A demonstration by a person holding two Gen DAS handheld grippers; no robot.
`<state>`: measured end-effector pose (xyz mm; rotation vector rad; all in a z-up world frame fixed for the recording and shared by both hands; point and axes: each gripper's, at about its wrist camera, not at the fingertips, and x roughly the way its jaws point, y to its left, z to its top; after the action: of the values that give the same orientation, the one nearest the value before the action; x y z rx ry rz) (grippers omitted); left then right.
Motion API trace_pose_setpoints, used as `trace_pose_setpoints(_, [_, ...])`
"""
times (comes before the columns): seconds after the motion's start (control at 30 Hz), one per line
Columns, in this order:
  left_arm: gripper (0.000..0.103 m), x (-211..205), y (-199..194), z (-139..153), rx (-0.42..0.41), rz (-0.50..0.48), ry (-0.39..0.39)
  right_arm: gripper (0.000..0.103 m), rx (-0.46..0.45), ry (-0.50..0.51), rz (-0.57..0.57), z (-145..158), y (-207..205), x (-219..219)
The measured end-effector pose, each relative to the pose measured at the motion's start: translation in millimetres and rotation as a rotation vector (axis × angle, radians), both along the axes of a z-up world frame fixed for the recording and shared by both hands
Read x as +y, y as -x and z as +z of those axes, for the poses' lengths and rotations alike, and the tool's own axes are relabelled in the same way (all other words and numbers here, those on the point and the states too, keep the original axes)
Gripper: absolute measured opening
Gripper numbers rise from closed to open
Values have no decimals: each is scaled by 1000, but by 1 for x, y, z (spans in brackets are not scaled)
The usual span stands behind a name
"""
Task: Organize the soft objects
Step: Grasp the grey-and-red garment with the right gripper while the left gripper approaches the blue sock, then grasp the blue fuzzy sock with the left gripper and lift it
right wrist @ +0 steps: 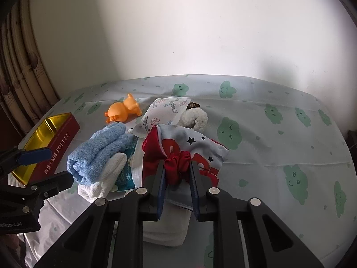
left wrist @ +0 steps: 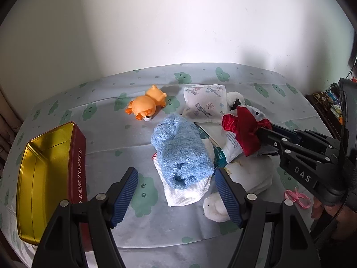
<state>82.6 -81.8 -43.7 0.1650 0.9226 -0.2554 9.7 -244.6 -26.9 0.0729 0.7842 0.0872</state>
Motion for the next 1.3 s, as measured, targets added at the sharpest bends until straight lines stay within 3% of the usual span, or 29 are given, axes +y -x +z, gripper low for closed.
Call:
trace_pose_setpoints(0.1, [73, -3, -1, 0, -7, -11, -18, 61, 19, -55, -37, -6, -4, -4])
trace_pose_setpoints(0.27, [73, -4, -8, 0, -10, -13, -24, 73, 58, -91, -47, -20, -16, -6])
trace_pose_setpoints(0.33, [73, -3, -11, -2, -6, -12, -27, 72, 62, -88, -33, -23, -18, -3])
trace_pose_setpoints(0.37, [73, -2, -12, -2, -5, -9, -27, 69, 61, -76, -20, -23, -20, 0])
trace_pose_setpoints(0.47, [73, 0, -14, -4, -2, -2, -30, 41, 63, -55, 14, -24, -24, 8])
trace_pose_setpoints(0.6, [73, 4, -15, -4, -1, 8, -26, 23, 26, -14, 30, -16, -19, 12])
trace_pose_setpoints(0.67, [73, 4, -15, -3, -1, 12, -22, 19, 10, -3, 39, -10, -14, 12])
trace_pose_setpoints(0.97, [73, 1, -13, 3, 2, -11, -9, 18, -43, 49, -54, 8, 6, -18])
trace_pose_setpoints(1.13, [73, -3, -23, 1, 50, -21, 34, 18, -5, 56, -144, -6, 12, -48])
trace_pose_setpoints(1.3, [73, -8, -36, -5, 67, -5, 25, 18, 38, 45, -154, -29, 8, -56])
